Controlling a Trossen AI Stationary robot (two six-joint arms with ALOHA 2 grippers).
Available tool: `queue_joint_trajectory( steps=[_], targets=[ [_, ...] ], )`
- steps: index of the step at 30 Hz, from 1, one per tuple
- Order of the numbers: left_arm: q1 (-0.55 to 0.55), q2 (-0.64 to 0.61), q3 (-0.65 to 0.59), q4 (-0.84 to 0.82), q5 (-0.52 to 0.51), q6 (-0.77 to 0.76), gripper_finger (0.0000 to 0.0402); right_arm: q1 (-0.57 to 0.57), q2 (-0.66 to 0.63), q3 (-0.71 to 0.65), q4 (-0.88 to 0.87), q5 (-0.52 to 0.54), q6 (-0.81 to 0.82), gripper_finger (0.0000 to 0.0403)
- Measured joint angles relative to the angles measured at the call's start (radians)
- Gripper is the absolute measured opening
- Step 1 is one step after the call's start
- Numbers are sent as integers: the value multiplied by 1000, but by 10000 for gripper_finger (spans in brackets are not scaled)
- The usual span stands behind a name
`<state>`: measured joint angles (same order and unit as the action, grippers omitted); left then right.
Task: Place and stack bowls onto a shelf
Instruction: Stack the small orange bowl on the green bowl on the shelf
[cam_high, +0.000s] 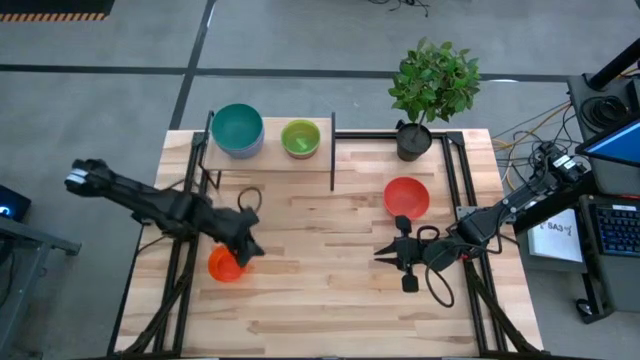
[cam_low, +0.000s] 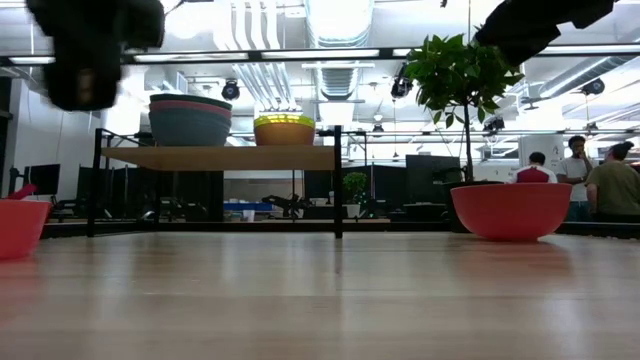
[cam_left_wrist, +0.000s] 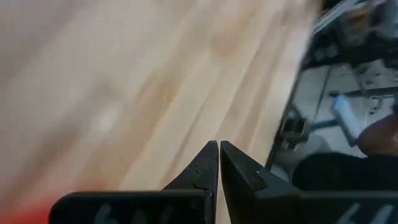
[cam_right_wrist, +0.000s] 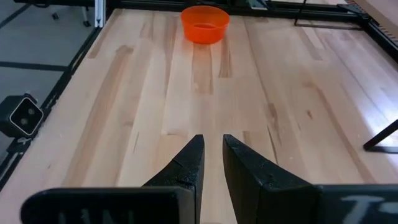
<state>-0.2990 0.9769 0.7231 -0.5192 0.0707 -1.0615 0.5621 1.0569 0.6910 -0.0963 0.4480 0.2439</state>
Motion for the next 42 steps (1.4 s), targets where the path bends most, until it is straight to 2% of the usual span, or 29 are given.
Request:
queue_joint_trajectory(
  steps=[7, 11, 17, 24, 29, 38, 42],
  targets=[
    [-47, 160, 0, -126, 142, -316, 0, 0, 0, 0, -3, -1, 0, 47],
    [-51, 250, 0, -144, 245, -427, 0, 0, 0, 0, -3, -2, 3, 47],
    [-65, 349, 77, -252, 259, -406, 0, 0, 0, -6, -6, -2, 8, 47],
    [-89, 446, 177, -511, 182, -320, 5, 0, 0, -8, -7, -2, 8, 47],
    [-97, 486, 204, -524, 155, -307, 45, 0, 0, -8, -8, -2, 9, 47],
    [-142, 562, 210, -513, 71, -315, 172, 0, 0, -9, -8, -2, 9, 47],
    [-147, 589, 211, -465, 70, -308, 197, 0, 11, -9, -4, -2, 8, 47]
  ],
)
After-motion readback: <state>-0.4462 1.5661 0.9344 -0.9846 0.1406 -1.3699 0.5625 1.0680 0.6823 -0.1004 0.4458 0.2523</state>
